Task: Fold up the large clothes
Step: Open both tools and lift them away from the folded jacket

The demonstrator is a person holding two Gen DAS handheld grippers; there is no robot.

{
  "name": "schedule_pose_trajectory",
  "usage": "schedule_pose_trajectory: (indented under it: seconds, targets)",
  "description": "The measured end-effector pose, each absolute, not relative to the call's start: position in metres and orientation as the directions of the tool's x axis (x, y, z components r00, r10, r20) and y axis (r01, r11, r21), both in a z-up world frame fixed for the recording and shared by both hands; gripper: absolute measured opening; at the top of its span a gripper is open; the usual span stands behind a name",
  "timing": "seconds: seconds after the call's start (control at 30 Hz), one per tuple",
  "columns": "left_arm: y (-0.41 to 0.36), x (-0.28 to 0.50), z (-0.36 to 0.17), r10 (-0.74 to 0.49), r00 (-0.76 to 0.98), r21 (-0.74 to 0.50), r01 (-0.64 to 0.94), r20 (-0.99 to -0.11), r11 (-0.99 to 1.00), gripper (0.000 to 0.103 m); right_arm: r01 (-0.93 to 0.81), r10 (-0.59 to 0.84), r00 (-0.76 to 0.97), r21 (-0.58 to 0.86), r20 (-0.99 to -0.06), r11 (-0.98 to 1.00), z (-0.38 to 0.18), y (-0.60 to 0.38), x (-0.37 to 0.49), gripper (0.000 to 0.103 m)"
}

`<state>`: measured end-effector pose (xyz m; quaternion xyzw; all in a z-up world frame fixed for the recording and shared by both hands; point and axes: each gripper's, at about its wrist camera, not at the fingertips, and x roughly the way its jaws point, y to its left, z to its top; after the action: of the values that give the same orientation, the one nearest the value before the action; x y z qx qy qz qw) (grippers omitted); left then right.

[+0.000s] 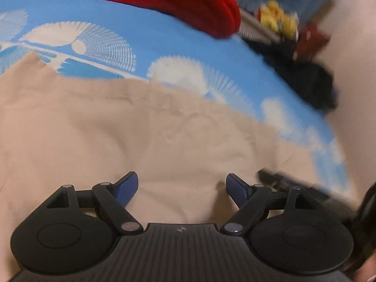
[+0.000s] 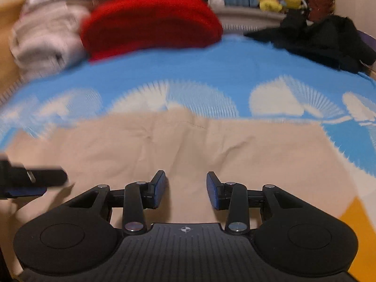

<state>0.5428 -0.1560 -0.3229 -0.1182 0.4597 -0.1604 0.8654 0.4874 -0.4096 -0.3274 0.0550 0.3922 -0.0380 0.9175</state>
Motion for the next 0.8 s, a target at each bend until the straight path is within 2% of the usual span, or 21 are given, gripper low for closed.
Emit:
schedule_pose_trajectory:
  seconds: [0.07,0.17,0.27,0.4,0.53,0.63,0.8]
  targets:
    - [-0.161,0.548,-0.33,-0.373,0.548,-0.317,0.199,-0.748,0.927,0.087,0.102,-0.033,0.691,0.053,-0.722,0.993,-0.336,-0.41,0.491,0.04]
    - [-0.145,0.563,-0.32,-0.38,0.567,-0.368,0.142,-0.731,0.919,0.087,0.14,-0.056,0.714,0.064,-0.698,0.988,-0.324,-0.419,0.487,0.039]
    - [-0.097,0.577,-0.318,-0.26,0.642,-0.338,0.001,-0.721,0.941,0.087,0.296,-0.164,0.723,0.086,-0.671,0.951,-0.32,-0.461,0.481,0.04]
    - [-0.019,0.581,-0.331,-0.085,0.652,-0.226,-0.135,-0.753,0.965,0.087,0.402,-0.21,0.669,0.109,-0.713,0.909,-0.334,-0.517,0.471,0.039]
    - [0.032,0.579,-0.33,-0.112,0.64,-0.255,-0.136,-0.761,0.957,0.085,0.543,-0.274,0.619,0.149,-0.736,0.827,-0.331,-0.564,0.452,0.039]
    - [0.038,0.572,-0.312,0.019,0.625,-0.131,-0.194,-0.78,0.972,0.089,0.598,-0.305,0.619,0.182,-0.724,0.781,-0.309,-0.576,0.42,0.042]
    - [0.031,0.504,-0.261,-0.051,0.696,-0.194,-0.128,-0.716,0.973,0.089,0.467,-0.152,0.694,0.279,-0.704,0.839,-0.265,-0.531,0.351,0.046]
